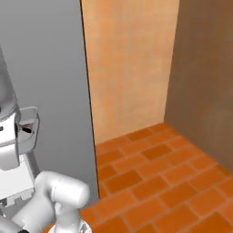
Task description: Take the meat container that has the fish and place it on the second highest rack of the freezer. Then take the vegetable container that has the avocado and carrot and place it on the highest rack of the freezer.
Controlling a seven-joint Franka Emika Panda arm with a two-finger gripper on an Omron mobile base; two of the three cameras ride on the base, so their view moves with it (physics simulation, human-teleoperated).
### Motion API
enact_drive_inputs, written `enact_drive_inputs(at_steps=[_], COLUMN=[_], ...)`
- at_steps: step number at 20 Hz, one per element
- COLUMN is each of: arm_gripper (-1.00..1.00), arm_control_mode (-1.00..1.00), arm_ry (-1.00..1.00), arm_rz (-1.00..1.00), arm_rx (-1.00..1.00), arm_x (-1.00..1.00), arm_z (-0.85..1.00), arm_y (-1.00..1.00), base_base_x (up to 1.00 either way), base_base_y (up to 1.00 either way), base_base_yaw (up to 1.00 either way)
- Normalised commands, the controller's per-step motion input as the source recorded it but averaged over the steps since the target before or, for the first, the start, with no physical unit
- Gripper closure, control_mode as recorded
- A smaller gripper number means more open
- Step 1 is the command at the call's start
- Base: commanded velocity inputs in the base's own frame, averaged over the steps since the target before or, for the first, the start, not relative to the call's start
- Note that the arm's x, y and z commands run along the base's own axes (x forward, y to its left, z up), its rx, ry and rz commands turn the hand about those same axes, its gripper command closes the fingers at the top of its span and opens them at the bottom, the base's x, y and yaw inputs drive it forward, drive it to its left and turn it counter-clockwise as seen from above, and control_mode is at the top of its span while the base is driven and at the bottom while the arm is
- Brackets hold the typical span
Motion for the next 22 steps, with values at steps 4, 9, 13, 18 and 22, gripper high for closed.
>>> enact_drive_inputs(at_steps=[4,9,13,18,22], arm_gripper=[1.0,1.0,1.0,1.0,1.0], arm_control_mode=[1.0,1.0,1.0,1.0,1.0], arm_ry=[0.0,0.0,0.0,0.0,0.0], arm_rz=[0.0,0.0,0.0,0.0,0.0], arm_rx=[0.0,0.0,0.0,0.0,0.0], arm_x=[0.0,0.0,0.0,0.0,0.0], arm_z=[0.0,0.0,0.0,0.0,0.0], arm_y=[0.0,0.0,0.0,0.0,0.0], base_base_x=[0.15,0.51,0.63,0.65,0.77], base_base_y=[-0.02,-0.12,-0.24,0.0,-0.03], base_base_yaw=[0.73,0.65,0.53,0.56,0.56])
